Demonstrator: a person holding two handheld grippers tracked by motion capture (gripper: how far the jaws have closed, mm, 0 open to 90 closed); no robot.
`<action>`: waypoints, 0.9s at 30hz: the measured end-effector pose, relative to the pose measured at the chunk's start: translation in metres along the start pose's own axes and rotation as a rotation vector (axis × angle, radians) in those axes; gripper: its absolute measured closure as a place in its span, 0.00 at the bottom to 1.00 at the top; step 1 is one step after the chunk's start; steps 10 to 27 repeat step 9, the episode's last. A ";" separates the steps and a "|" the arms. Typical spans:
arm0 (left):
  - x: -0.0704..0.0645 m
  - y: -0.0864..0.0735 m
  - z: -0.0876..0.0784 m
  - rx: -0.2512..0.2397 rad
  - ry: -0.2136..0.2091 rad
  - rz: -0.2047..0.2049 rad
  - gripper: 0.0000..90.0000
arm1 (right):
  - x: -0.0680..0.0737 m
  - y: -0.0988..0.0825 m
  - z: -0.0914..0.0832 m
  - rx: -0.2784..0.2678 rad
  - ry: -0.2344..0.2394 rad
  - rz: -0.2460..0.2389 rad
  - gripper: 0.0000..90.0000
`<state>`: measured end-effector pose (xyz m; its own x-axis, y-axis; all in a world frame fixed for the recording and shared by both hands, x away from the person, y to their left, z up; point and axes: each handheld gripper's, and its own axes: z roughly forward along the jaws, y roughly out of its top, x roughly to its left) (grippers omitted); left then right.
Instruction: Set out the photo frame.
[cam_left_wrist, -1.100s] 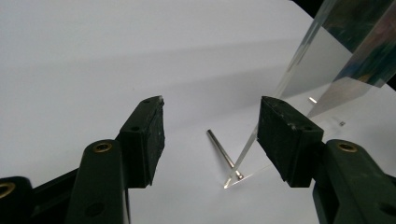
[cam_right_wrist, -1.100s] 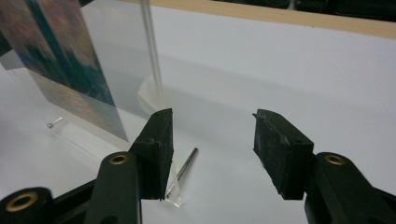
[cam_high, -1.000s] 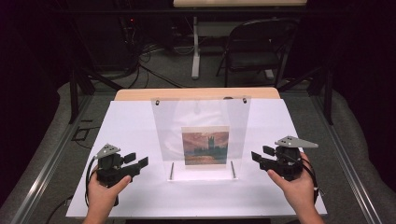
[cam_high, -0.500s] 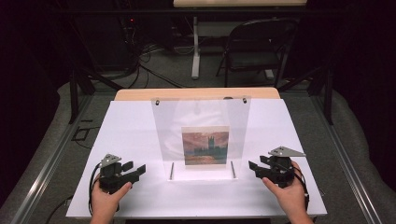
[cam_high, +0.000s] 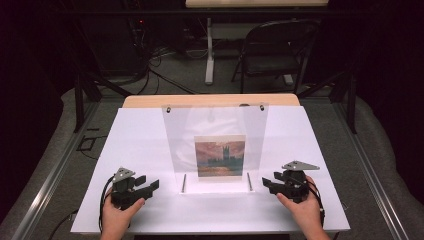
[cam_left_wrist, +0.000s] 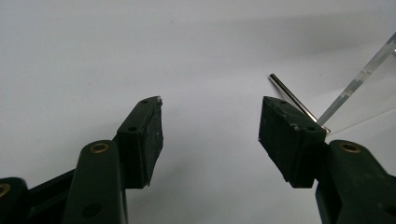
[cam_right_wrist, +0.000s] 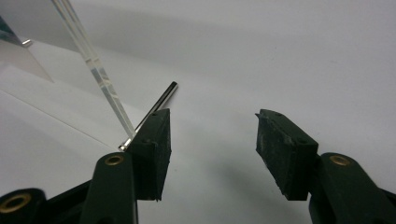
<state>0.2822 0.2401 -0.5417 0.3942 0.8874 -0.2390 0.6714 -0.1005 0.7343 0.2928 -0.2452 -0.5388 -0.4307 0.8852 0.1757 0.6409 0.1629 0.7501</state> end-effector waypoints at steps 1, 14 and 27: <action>0.000 0.000 0.000 0.002 0.000 -0.001 0.44 | -0.001 0.000 0.000 0.004 0.000 0.009 0.49; 0.002 0.000 0.001 -0.003 0.001 -0.007 0.43 | -0.008 -0.002 0.000 0.005 0.004 0.055 0.49; 0.002 0.000 0.001 -0.003 0.001 -0.007 0.43 | -0.008 -0.002 0.000 0.005 0.004 0.055 0.49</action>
